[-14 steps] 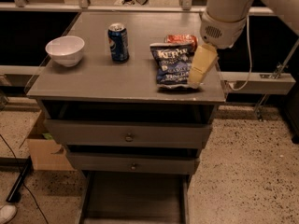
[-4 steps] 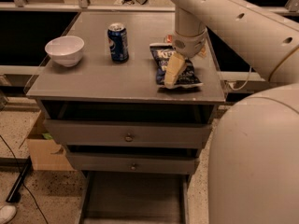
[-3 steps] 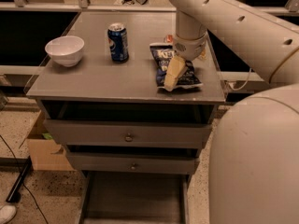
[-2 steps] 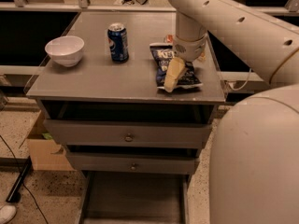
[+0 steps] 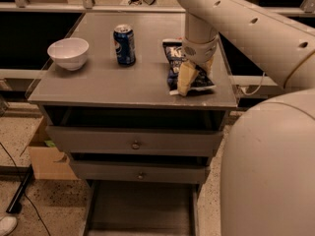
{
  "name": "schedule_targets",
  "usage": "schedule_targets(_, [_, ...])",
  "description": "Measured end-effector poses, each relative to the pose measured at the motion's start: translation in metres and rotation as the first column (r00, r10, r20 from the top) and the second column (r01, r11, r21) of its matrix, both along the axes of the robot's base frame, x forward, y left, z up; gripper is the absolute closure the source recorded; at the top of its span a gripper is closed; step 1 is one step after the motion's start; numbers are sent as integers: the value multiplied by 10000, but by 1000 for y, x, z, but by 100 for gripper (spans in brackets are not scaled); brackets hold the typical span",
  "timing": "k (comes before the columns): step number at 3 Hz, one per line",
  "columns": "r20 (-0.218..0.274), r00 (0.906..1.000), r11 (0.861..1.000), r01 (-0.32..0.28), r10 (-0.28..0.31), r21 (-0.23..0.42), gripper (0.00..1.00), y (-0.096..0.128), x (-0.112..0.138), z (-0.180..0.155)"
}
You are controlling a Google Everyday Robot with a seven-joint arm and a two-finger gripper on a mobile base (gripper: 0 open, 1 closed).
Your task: Place blue chip bag into bottom drawer
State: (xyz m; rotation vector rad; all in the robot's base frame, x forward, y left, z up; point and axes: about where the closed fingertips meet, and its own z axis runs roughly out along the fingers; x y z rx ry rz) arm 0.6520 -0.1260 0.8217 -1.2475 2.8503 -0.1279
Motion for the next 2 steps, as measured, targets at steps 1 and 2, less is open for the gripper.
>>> schedule_targets(1, [0,10000,10000,0,0,0,72,0,0,0])
schedule_targets(2, [1,10000,10000,0,0,0,96,0,0,0])
